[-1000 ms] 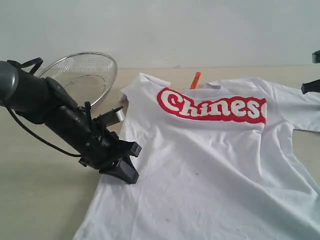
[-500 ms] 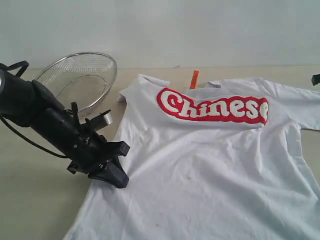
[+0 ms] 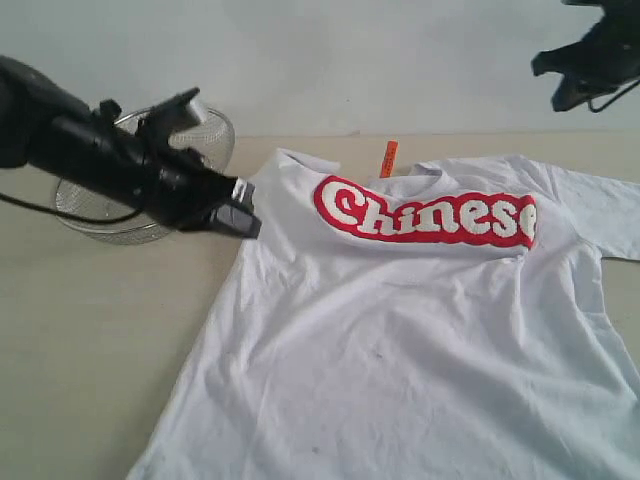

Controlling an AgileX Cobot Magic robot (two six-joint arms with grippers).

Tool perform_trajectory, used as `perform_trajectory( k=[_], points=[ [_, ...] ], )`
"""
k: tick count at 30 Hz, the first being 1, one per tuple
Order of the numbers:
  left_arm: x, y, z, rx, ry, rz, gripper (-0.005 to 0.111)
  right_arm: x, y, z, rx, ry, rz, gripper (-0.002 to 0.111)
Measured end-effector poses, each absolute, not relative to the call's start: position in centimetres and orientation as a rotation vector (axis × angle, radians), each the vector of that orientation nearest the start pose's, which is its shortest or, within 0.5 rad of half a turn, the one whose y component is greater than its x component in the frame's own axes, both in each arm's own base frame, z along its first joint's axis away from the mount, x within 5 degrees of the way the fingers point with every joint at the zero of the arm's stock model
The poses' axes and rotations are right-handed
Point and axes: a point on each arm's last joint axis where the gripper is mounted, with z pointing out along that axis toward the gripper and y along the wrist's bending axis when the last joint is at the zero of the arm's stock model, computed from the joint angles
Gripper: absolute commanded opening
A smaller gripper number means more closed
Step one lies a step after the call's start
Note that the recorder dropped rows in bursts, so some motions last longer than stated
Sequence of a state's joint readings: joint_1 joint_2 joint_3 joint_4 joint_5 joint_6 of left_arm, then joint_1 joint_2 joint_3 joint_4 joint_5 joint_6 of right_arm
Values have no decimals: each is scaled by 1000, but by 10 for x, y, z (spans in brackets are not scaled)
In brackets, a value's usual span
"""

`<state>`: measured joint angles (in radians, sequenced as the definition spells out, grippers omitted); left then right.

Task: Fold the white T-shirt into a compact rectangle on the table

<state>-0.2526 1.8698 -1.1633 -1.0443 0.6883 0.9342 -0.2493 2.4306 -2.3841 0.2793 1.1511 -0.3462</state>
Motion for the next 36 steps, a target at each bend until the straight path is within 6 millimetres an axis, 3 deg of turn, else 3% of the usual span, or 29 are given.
perform_trajectory(
  k=[2,7,11,16,21,27,36],
  points=[
    [368,-144,205,539,2412,-798,4,521,-78,229,-142,2651,220,0],
    [407,-153,221,535,2301,-757,4,526,-17,227,-274,2660,252,0],
    [436,-163,216,537,2286,-811,4,530,6,217,-281,2680,212,0],
    [466,-174,203,526,2295,-855,4,533,6,196,-246,2728,169,0],
    [490,-188,191,573,2343,-758,4,540,-2,185,-198,2707,73,0],
    [505,-199,168,602,2384,-730,4,543,-9,168,-173,2730,54,0],
    [520,-195,137,562,2416,-602,4,539,-17,158,-168,2794,52,0]
  ],
)
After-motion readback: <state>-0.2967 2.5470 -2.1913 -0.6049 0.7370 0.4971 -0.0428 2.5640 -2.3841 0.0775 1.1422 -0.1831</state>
